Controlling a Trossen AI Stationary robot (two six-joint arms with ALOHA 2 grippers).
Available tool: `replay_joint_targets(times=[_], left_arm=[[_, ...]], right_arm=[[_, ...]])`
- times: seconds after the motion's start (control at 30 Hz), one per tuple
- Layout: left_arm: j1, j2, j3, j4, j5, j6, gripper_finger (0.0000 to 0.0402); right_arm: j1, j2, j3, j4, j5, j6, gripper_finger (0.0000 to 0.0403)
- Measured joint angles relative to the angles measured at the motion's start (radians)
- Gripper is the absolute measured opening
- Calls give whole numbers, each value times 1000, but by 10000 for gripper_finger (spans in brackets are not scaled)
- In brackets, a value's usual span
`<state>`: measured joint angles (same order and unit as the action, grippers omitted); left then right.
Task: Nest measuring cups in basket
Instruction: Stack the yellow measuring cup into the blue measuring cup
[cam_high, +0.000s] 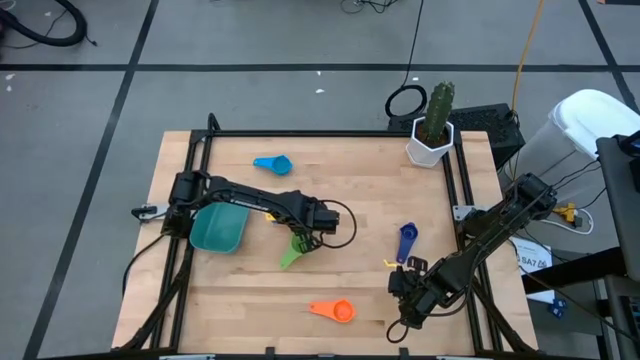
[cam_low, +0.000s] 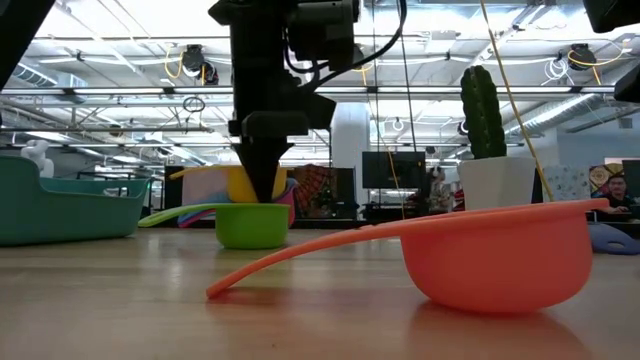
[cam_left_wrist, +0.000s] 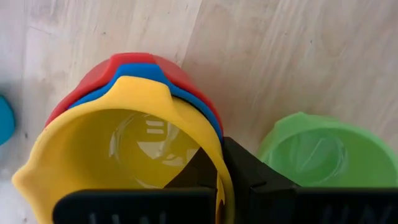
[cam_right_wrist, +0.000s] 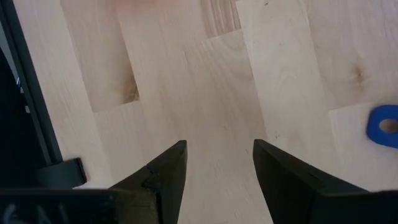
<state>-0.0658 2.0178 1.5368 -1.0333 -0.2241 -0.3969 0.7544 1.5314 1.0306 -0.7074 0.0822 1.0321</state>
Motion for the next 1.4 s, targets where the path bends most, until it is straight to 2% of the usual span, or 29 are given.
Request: replay_joint_targets(times=[0.47, 0.63, 1.2, 1.4], left_arm=[[0, -55, 2, -4, -13, 3, 8], [11, -58, 2, 0, -45, 26, 8], [39, -55, 1, 61, -46, 87, 8], [41, -55, -62, 110, -46, 89, 19]], right_arm=[[0, 0, 0, 0, 0, -23, 176], [0, 0, 0, 0, 3, -23, 176], [0, 0, 0, 0, 0, 24, 176], [15, 0, 0, 0, -3, 53, 176]])
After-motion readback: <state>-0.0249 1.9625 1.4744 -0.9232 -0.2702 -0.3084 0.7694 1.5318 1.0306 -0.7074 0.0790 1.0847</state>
